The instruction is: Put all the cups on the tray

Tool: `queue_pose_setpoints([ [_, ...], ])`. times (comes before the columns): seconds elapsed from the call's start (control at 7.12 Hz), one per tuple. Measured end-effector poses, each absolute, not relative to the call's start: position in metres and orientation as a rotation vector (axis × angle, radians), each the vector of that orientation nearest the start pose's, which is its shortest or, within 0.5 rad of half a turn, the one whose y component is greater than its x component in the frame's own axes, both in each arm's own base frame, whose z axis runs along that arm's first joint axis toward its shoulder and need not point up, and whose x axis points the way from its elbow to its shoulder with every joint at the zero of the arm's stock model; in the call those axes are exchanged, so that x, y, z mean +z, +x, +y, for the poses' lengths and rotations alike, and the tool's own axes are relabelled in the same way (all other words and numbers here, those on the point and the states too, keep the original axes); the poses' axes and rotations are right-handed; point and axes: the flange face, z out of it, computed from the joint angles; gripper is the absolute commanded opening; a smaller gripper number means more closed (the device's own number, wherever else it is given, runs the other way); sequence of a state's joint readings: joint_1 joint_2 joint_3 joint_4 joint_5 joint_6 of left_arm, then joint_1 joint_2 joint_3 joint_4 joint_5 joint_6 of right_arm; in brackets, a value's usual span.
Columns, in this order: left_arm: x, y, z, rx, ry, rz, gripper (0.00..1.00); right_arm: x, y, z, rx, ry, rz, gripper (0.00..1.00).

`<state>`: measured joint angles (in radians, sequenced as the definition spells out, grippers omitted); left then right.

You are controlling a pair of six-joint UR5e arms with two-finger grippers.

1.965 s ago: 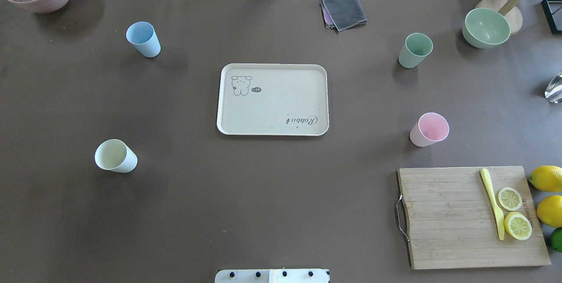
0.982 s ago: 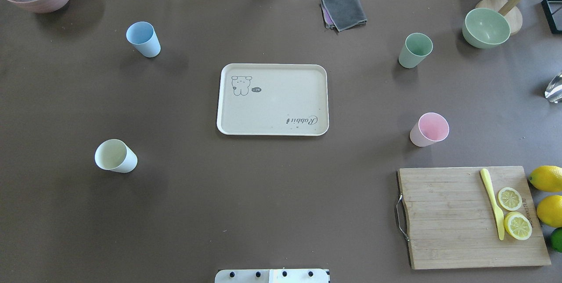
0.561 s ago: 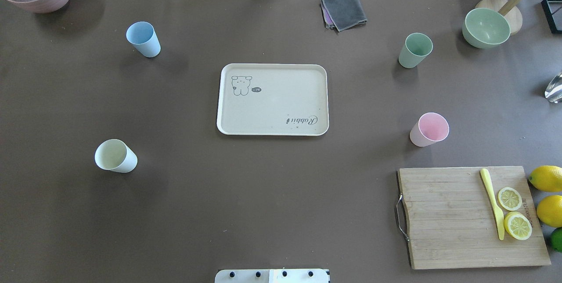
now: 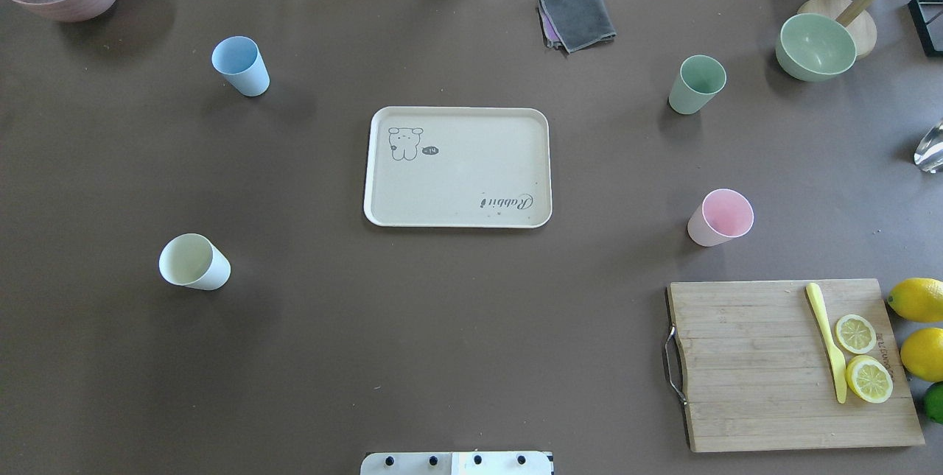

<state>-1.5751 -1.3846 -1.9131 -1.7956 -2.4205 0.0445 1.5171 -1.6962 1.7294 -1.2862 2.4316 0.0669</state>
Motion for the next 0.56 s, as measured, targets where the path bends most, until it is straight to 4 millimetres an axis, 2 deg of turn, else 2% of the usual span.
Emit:
queue_pose_setpoints([
  [0.14, 0.546, -0.058, -0.424, 0.184, 0.369, 0.848, 0.98, 0.587, 0.014, -0.463, -0.137, 0.24, -0.894, 1.0],
  [0.28, 0.544, -0.051, -0.428, 0.165, 0.353, 0.861, 0.98, 0.569, -0.019, -0.47, -0.14, 0.221, -0.925, 1.0],
  [0.56, 0.532, -0.028, -0.443, 0.144, 0.323, 0.881, 0.98, 0.536, -0.099, -0.469, -0.123, 0.196, -0.996, 0.99],
])
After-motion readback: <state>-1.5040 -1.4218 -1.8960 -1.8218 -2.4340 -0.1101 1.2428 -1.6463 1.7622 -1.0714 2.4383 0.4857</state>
